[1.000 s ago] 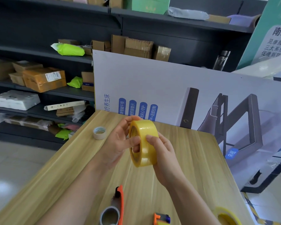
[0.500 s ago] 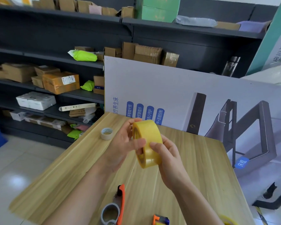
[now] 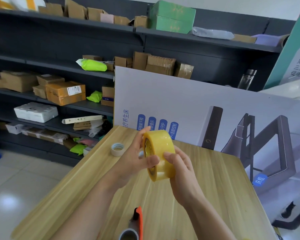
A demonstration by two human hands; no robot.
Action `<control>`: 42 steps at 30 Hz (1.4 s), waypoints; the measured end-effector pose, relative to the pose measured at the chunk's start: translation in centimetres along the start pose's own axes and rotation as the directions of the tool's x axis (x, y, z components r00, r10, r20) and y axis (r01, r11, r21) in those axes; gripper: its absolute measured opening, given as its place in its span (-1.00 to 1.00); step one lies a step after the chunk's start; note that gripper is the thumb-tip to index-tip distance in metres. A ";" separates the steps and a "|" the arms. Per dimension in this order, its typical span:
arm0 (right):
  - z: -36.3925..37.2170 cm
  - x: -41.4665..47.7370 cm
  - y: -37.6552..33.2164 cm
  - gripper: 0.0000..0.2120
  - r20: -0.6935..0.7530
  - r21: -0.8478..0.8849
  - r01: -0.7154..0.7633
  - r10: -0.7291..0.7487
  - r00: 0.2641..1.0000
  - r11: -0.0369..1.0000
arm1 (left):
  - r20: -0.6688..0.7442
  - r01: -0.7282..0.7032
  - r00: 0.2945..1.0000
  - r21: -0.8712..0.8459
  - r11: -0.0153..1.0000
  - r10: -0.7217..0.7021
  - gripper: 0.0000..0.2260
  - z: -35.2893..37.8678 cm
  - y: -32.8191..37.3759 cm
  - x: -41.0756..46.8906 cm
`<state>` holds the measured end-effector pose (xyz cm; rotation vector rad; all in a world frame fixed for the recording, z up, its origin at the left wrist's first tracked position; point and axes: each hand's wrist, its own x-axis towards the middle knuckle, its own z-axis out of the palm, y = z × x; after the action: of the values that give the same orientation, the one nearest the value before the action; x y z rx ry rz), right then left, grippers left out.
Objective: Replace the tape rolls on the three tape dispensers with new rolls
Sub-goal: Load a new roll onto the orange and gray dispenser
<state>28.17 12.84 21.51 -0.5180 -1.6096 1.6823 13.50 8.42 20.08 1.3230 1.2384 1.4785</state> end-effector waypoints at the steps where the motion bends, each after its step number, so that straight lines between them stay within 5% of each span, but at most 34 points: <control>1: 0.7 0.4 0.3 -0.77 -0.007 0.000 0.013 -0.013 1.000 1.000 | -0.002 0.014 1.000 0.006 1.000 -0.014 0.04 -0.8 0.0 0.0; 6: 4.7 2.7 1.4 -0.73 -0.015 0.044 0.019 -0.018 1.000 0.999 | 0.021 -0.065 0.998 0.032 0.997 0.065 -0.14 -5.6 0.6 -0.6; 14: 10.4 5.4 2.7 -0.74 -0.062 0.074 0.025 -0.020 0.998 0.997 | 0.105 -0.290 0.956 0.483 0.826 0.274 -0.11 -11.8 1.2 -1.2; 17: 11.8 5.8 3.1 -0.75 -0.072 0.043 0.041 -0.038 0.997 0.998 | 0.148 -0.283 0.959 0.432 0.856 0.242 -0.07 -13.7 0.7 -1.2; 23: 13.2 5.8 3.7 -0.71 -0.100 -0.058 0.053 -0.058 0.993 0.997 | 0.073 -0.028 0.997 0.110 0.993 0.020 0.05 -15.1 0.4 -0.8; 35: 11.8 5.6 2.1 -0.70 -0.080 -0.072 0.074 -0.079 0.994 0.995 | 0.146 -0.335 0.942 0.330 0.883 0.303 -0.37 -13.3 2.6 -0.7; 42: 11.2 5.0 1.5 -0.56 -0.081 -0.149 0.152 -0.165 0.983 0.977 | 0.085 -0.328 0.945 0.244 0.913 0.317 -0.31 -12.6 3.3 -0.8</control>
<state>16.45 9.06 22.48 -0.5163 -1.6650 1.4139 1.38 4.93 23.34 1.7945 1.2571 1.5393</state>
